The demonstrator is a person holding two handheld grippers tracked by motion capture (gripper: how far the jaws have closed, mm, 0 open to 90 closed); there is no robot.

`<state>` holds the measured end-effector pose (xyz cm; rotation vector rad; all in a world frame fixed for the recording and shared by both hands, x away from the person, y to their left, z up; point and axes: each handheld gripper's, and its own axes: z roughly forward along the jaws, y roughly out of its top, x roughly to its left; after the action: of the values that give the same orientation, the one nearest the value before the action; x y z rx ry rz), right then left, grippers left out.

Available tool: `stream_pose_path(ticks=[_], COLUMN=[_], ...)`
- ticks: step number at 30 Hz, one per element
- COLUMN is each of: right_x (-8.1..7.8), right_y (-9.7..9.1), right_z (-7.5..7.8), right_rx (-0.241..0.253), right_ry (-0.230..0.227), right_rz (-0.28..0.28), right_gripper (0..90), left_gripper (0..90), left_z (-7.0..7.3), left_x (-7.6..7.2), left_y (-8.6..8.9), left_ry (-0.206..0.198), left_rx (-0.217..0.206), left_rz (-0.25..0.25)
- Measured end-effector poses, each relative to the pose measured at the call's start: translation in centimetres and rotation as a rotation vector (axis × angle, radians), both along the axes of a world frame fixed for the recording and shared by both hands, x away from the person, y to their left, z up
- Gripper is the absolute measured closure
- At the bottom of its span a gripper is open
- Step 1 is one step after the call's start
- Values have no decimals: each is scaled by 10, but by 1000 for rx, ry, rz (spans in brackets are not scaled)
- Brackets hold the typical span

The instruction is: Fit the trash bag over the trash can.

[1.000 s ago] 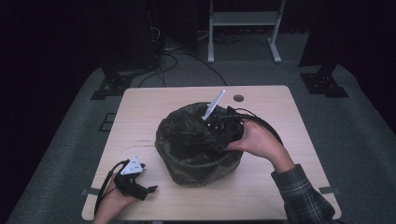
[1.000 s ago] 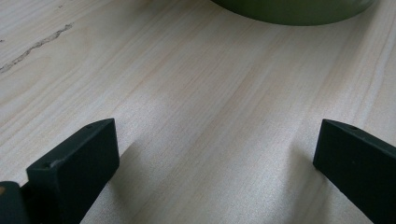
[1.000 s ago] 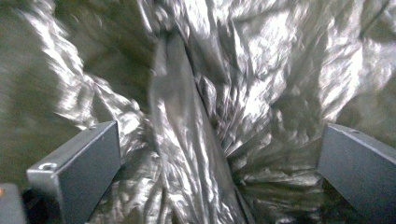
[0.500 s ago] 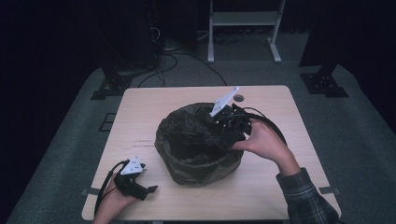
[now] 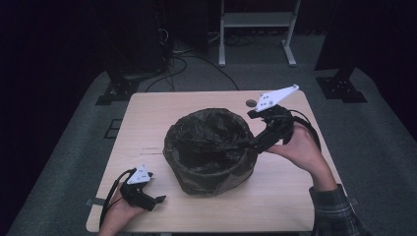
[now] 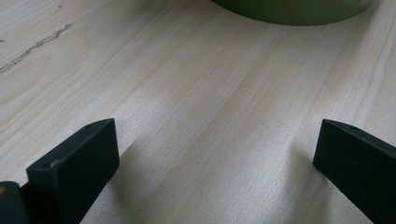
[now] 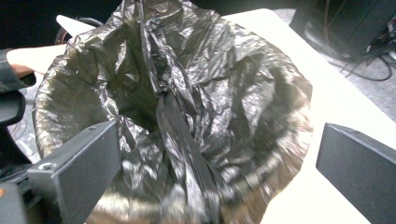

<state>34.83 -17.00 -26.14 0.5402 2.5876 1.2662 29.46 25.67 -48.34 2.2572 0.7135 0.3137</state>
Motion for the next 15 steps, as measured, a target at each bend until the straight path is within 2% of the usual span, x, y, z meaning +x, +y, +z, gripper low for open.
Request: stream_pose_path(ticks=[10, 15], right_x=[-9, -14], right_y=[-41, -58], right_z=[-8, -15], right_rx=[93, 120], right_ry=[-30, -40], right_rz=[-83, -113], right_gripper=[0, 0], left_gripper=[0, 0], left_z=[0, 0], left_x=[0, 0], left_y=[0, 0], left_ry=[0, 0], left_rx=[0, 0], left_rz=[0, 0])
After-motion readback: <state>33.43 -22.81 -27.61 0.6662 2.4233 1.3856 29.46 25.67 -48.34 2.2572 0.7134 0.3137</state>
